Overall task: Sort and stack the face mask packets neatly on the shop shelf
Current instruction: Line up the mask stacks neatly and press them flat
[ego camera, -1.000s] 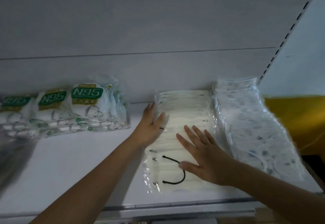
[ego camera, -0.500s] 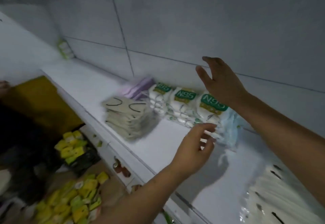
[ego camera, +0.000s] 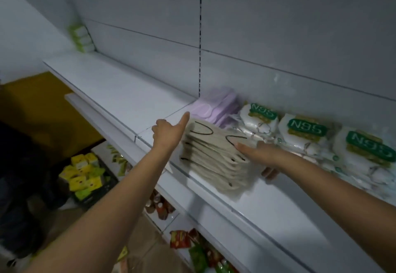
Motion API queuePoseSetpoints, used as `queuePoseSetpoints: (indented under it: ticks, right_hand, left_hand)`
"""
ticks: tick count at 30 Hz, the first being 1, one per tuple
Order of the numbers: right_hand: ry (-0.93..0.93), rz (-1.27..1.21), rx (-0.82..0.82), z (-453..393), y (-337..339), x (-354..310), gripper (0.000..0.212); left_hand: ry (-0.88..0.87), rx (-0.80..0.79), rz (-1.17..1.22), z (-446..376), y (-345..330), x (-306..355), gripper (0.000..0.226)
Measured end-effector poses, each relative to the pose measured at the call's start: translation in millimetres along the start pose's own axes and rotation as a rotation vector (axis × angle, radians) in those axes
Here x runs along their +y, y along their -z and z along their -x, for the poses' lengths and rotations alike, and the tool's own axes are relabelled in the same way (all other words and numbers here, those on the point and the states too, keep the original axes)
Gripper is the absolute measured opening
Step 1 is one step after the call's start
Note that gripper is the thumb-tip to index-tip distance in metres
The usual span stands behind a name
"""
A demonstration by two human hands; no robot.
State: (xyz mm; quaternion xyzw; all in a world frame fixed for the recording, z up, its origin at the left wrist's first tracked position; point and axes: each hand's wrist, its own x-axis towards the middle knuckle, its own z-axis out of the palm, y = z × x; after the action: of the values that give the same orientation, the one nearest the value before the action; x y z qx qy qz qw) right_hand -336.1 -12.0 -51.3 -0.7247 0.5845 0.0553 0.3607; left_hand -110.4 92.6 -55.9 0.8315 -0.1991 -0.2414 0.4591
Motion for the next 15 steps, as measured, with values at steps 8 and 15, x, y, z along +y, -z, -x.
queuePoseSetpoints:
  ticks: [8, 15]
  right_hand:
    - [-0.078, -0.852, -0.067, -1.7, -44.4, 18.0, 0.073]
    - [-0.055, -1.251, -0.183, 33.0, -56.9, 36.4, 0.039]
  left_hand:
    - [0.263, -0.804, 0.022, -35.6, -3.6, -7.1, 0.048]
    - [0.344, -0.989, 0.259, -27.1, -14.1, -22.4, 0.029]
